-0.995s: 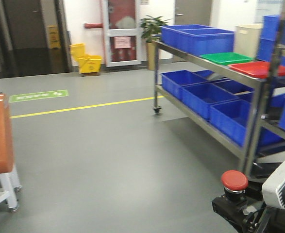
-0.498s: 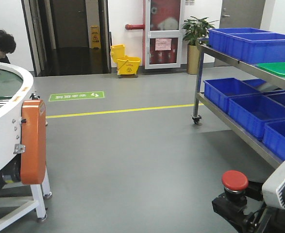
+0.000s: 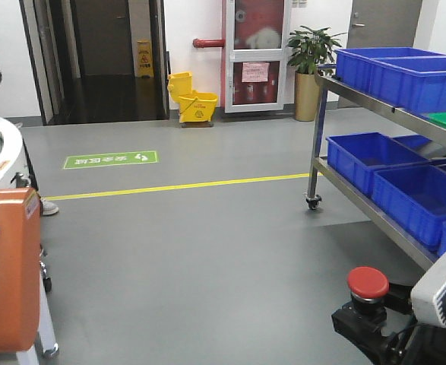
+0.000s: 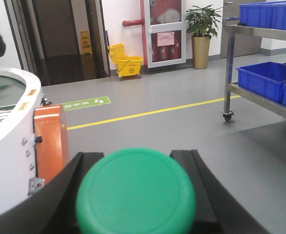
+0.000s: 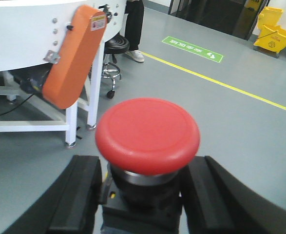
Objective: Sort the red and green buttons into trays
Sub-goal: 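Hold both buttons while the base drives to the green and red trays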
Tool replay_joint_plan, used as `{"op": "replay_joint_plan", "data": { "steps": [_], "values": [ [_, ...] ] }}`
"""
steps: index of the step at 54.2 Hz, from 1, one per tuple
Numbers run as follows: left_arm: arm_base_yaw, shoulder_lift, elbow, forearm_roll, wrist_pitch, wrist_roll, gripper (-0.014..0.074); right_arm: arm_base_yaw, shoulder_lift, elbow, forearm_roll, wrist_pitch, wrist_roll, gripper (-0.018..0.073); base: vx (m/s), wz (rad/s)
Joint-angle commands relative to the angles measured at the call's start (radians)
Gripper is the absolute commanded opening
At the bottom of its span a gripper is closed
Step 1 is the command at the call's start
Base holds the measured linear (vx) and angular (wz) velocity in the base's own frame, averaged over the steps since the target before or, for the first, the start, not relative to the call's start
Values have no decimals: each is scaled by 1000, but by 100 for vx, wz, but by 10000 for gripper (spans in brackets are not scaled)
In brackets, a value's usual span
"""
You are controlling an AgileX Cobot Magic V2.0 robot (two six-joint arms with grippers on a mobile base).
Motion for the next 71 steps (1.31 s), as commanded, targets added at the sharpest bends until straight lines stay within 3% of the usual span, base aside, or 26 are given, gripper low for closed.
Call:
{"op": "replay_joint_plan", "data": {
  "steps": [1,41,71],
  "values": [
    [-3,2,-28,-10,-85,-8,-3,-3,-18,-29,35,-13,0,-8,58,-3],
    [-3,3,-28,-10,-85,-8,-3,-3,-18,-29,35,-11,0,-8,64,-1],
    [-3,2,-28,-10,-85,-8,-3,-3,-18,-29,35,-12,0,-8,65,-33]
  ]
}}
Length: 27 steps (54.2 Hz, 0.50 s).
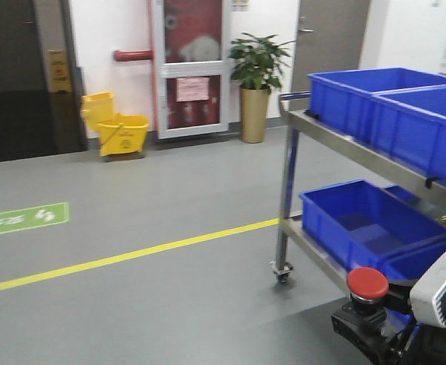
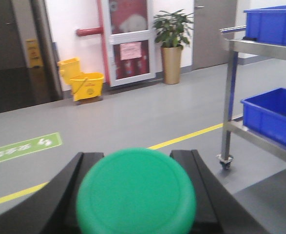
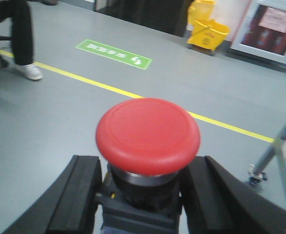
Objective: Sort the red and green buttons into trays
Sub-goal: 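Hold both buttons while the base drives to the green and red trays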
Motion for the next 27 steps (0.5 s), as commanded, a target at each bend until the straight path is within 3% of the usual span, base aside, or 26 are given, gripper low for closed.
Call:
{"op": "replay_joint_plan", "data": {
  "steps": [1,27],
  "values": [
    [-3,2,-28,-10,-85,-8,-3,-3,-18,-30,36,-12,0,-8,60,-46],
    [-3,2,-28,-10,-85,-8,-3,-3,-18,-30,36,-13,0,-8,54,-56]
  ]
}}
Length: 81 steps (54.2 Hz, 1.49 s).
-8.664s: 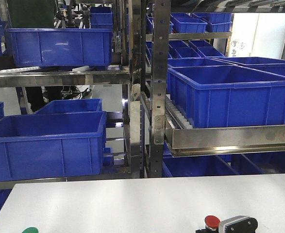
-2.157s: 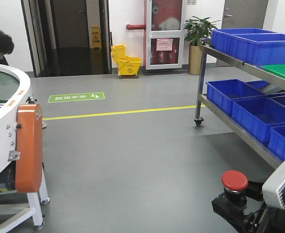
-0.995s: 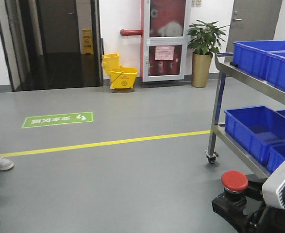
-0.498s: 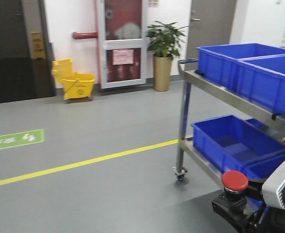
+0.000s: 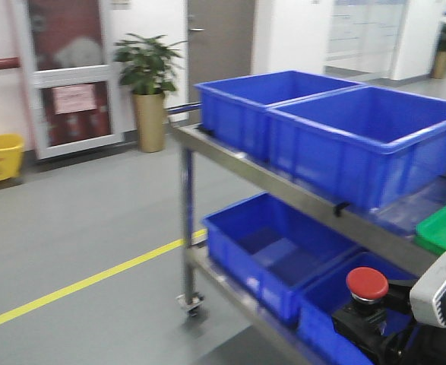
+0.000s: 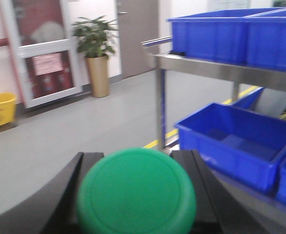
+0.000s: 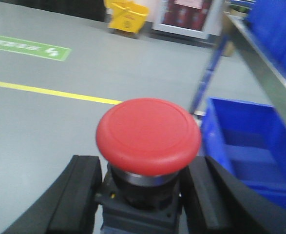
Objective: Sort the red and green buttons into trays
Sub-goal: 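Hold both buttons while the base drives to the green and red trays, then lower the green button over the green tray and red button over the red tray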
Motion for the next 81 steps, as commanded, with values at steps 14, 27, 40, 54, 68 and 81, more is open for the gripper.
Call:
{"op": "replay_joint_plan", "data": {
  "steps": [14,27,40,54,68,81],
  "values": [
    [-3,3,-28,-10,-85,-8,-3,-3,-18,-30,36,-13,0,-8,45,-79],
    [-3,3,-28,-10,-84,-8,-3,-3,-18,-30,36,-15,0,-8,39,-95],
    [-3,3,-28,-10,-84,-8,-3,-3,-18,-30,36,-15,0,-8,31,-91],
    [-3,3,-28,-10,-84,-8,-3,-3,-18,-30,36,-14,0,-8,22,-66],
    [-3,3,-28,-10,-85,-8,-3,-3,-18,-30,36,-14,0,-8,14,-41],
    [-3,3,-28,-10,-85,-8,-3,-3,-18,-30,36,-14,0,-8,6,-24]
  ]
}}
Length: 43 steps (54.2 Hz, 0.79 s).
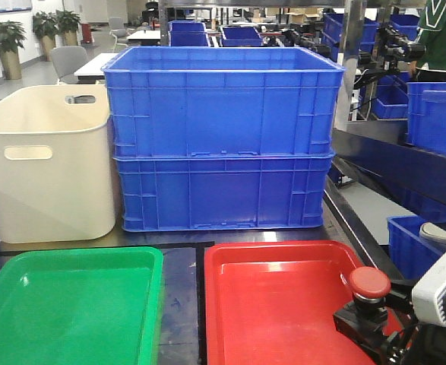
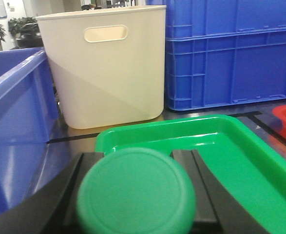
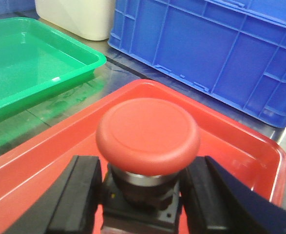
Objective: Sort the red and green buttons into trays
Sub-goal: 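Lower the green button over the green tray and red button over the red tray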
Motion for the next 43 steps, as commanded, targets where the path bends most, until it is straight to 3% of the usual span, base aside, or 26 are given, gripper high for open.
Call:
{"op": "replay_joint_plan", "data": {
  "steps": [1,43],
  "values": [
    [-3,3,-28,-10,-86,-8,-3,-3,-18,-30,36,-17,0,-8,2,-8],
    [-3,3,-28,-10,-91,-8,-3,-3,-18,-30,53,-21,0,-8,0,0]
  ]
}}
